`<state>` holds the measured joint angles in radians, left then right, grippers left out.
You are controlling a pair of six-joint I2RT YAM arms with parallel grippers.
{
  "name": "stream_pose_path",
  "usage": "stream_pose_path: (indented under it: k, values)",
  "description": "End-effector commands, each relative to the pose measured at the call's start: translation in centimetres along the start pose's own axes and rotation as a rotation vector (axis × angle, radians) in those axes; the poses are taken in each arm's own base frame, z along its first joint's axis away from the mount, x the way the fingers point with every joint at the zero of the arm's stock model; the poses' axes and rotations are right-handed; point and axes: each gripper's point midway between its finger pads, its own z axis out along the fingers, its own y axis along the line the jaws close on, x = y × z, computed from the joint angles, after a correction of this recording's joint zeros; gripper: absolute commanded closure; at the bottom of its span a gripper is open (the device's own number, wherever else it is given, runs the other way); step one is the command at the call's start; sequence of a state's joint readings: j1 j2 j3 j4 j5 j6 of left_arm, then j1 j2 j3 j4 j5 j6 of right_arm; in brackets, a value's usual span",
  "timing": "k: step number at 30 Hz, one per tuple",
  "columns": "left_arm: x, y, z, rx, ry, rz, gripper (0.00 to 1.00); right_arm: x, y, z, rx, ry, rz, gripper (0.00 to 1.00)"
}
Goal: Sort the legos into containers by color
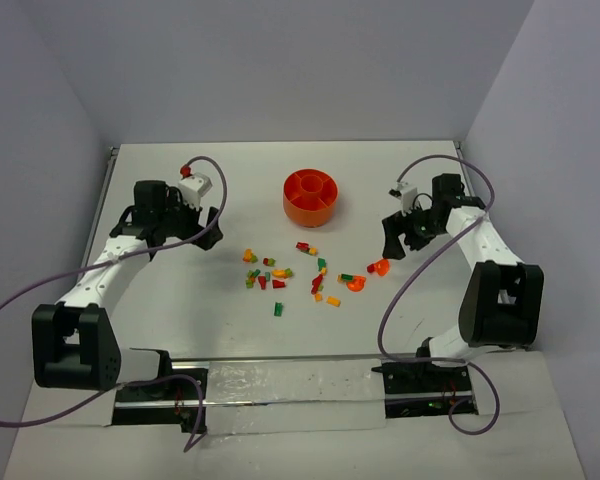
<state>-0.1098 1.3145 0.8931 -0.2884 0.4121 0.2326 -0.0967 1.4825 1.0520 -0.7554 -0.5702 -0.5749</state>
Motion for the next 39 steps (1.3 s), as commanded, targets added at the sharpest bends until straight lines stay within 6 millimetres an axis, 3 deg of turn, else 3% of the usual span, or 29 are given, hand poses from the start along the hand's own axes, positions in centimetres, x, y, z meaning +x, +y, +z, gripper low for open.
stream_pose_path:
  k: [1, 9, 12, 26, 39]
  values:
    - [-1.1, -3.8, -0.4, 0.241, 0.007, 0.037, 0.01, 1.3, 0.3, -1.2, -0.087, 0.078, -0.107, 0.11]
    - [-0.8, -5.6, -0.1, 0.346, 0.02, 0.071, 0.01, 1.7, 0.1, -1.5, -0.222, 0.139, -0.196, 0.22]
    - [-0.5, -5.6, 0.3, 0.345, 0.042, 0.068, 0.01, 1.5, 0.1, -0.9, -0.283, 0.144, -0.202, 0.27]
    - [0.2, -5.3, 1.7, 0.335, 0.091, 0.066, 0.01, -0.2, -1.8, 1.9, -0.34, 0.127, -0.258, 0.35]
    - [0.7, -5.1, 2.5, 0.34, 0.122, 0.05, 0.02, 0.2, -0.3, 4.8, -0.363, 0.215, -0.422, 0.47]
